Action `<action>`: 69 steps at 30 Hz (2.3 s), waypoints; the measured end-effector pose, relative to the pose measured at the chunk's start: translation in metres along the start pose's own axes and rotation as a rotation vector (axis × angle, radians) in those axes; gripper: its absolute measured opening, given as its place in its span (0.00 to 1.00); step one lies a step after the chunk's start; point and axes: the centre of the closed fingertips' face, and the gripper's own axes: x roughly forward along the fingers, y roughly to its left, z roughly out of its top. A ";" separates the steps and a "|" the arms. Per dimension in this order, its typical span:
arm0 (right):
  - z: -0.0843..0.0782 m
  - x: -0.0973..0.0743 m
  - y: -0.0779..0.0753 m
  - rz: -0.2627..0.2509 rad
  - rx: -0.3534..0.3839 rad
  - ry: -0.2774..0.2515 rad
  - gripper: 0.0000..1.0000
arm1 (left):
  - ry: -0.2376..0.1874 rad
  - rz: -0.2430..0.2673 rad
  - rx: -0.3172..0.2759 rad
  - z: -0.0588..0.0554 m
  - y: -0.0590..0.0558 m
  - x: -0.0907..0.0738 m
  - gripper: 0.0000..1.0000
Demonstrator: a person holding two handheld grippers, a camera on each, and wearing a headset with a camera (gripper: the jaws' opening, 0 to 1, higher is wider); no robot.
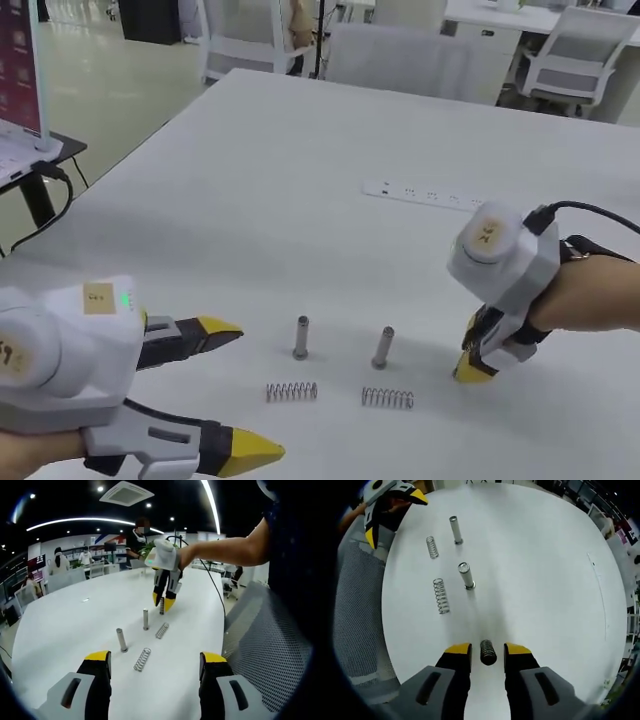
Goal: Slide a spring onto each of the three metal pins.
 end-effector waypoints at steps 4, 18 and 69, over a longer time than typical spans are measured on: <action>0.006 -0.005 0.000 -0.008 -0.007 -0.024 0.25 | 0.003 -0.004 0.001 -0.001 -0.001 0.001 0.68; 0.035 -0.022 0.014 -0.025 -0.068 -0.080 0.27 | -0.001 -0.002 0.008 0.001 -0.002 0.000 0.67; 0.043 0.029 0.064 0.083 -0.204 0.006 0.11 | 0.005 0.002 0.010 0.002 -0.004 -0.004 0.64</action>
